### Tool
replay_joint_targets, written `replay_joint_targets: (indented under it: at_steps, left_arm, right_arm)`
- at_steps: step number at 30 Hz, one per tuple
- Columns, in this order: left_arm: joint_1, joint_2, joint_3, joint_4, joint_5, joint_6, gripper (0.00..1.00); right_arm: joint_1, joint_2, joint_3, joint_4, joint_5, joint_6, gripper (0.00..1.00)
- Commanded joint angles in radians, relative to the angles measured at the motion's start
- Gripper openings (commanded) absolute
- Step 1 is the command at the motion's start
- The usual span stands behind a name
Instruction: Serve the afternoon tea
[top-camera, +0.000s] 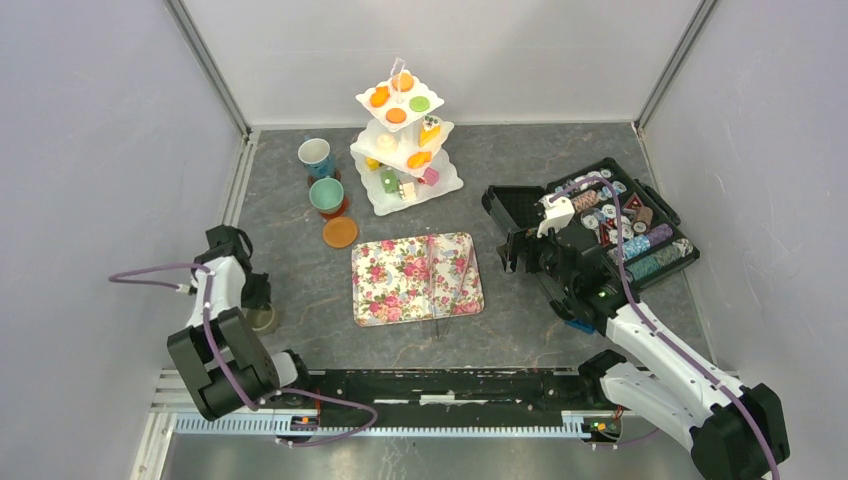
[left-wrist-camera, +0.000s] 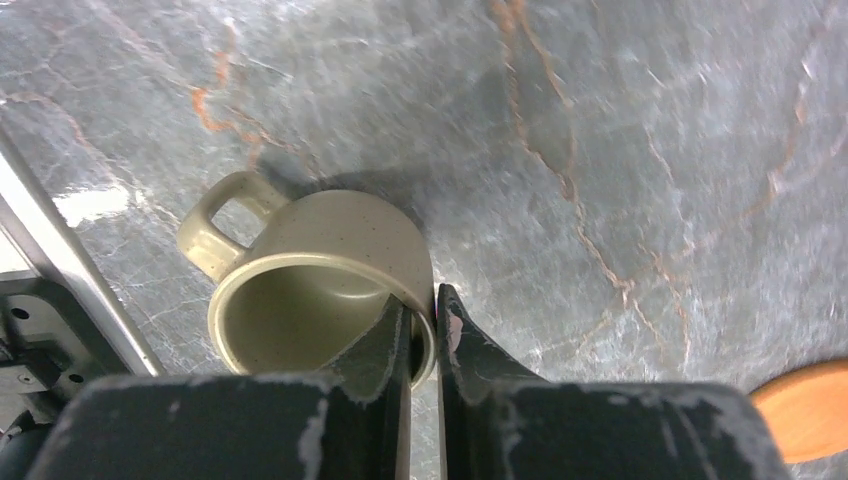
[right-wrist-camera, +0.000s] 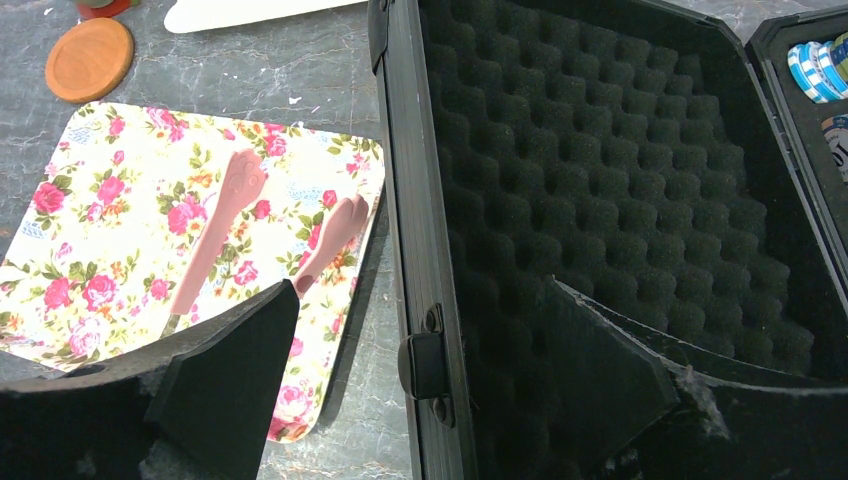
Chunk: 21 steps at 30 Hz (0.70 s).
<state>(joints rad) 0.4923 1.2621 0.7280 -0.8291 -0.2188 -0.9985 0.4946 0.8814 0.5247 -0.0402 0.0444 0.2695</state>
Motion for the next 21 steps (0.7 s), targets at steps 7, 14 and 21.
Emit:
replay_joint_targets:
  at_steps: [7,14,21]
  left_arm:
    - [-0.435,-0.029,0.175,-0.012,-0.204,-0.027,0.02]
    - [-0.688,0.198,0.423,-0.024,-0.260,0.129,0.02]
    - [-0.794,0.390,0.628,-0.044,-0.246,0.215,0.02]
  right_arm:
    - [0.001,0.003,0.008,-0.030,-0.017,0.033,0.98]
    - [0.001,-0.018,0.006,-0.040,-0.011,0.037,0.98]
    - [0.001,-0.037,-0.001,-0.046,-0.001,0.040,0.98]
